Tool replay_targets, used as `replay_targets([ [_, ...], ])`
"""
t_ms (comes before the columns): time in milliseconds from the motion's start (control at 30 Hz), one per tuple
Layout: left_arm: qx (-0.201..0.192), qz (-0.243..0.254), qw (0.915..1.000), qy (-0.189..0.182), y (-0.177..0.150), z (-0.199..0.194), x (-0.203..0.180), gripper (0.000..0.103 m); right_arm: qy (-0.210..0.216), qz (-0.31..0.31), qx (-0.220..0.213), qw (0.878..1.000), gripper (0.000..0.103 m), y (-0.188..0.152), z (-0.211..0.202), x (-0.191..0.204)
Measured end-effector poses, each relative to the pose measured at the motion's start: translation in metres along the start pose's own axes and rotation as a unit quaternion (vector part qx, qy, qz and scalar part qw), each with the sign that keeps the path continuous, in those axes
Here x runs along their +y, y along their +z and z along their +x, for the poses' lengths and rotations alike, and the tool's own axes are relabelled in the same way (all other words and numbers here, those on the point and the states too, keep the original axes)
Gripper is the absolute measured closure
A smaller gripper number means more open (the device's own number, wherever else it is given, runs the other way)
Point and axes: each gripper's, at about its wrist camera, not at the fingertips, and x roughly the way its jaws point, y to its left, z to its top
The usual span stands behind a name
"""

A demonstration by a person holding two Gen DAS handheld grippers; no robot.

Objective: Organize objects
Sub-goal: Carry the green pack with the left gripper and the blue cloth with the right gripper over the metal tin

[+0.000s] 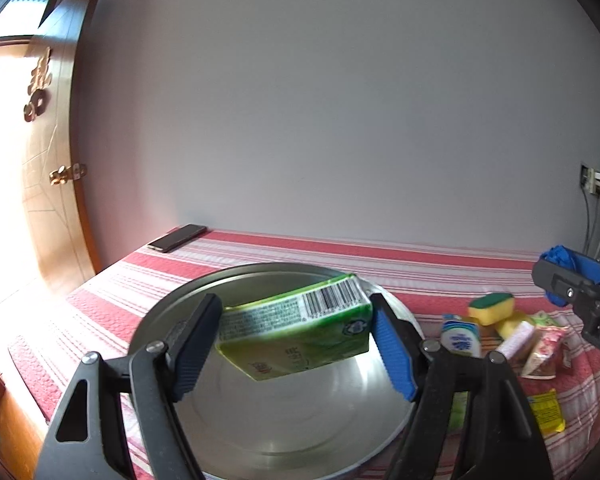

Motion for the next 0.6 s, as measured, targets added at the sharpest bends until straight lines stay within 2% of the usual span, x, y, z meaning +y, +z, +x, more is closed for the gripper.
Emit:
replay_targets([
  [600,0.041,-0.001,0.9986,0.032,0.004,0.027,0.044,0.028,0.050,-0.029,0.032,0.998,0.049,0.032,0.054,0.051],
])
